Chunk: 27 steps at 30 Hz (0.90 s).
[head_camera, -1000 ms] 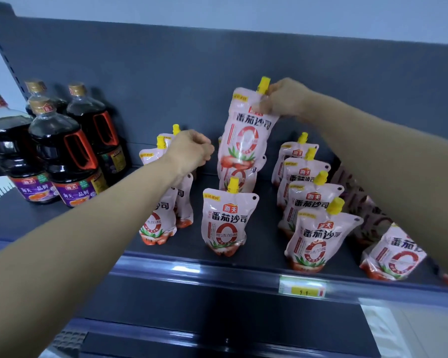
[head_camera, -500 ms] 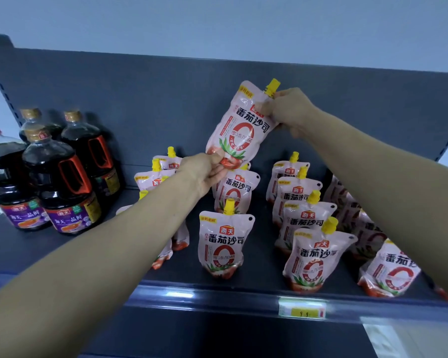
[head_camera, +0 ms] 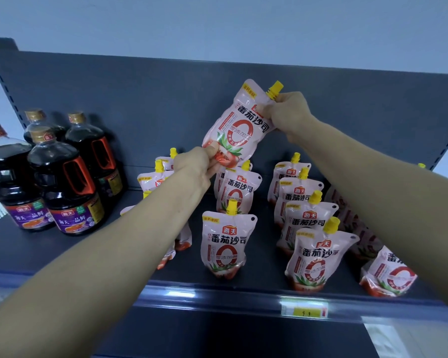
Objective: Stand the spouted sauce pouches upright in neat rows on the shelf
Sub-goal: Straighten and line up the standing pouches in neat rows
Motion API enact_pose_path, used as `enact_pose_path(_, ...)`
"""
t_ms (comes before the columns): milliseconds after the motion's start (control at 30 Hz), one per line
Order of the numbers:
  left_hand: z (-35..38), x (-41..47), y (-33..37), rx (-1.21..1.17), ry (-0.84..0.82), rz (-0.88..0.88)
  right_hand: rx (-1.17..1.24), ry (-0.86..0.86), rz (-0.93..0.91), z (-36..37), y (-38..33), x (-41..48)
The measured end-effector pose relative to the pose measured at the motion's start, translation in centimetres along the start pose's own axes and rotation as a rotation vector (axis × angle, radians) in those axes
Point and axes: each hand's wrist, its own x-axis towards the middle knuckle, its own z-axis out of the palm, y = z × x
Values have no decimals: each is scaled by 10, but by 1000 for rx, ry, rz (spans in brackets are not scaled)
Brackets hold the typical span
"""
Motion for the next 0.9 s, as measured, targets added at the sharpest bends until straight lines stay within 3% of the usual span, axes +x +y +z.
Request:
enact_pose_path(333, 3, -1, 2, 159, -17, -18, -67, 26, -97, 4, -1, -6)
enact_pose_path(800, 2, -13, 7, 169, -116, -105, -123, 59, -105, 0, 3, -5)
enact_pose_path(900, -6, -12, 4, 375, -162, -130, -131, 9, -116, -2, 3, -6)
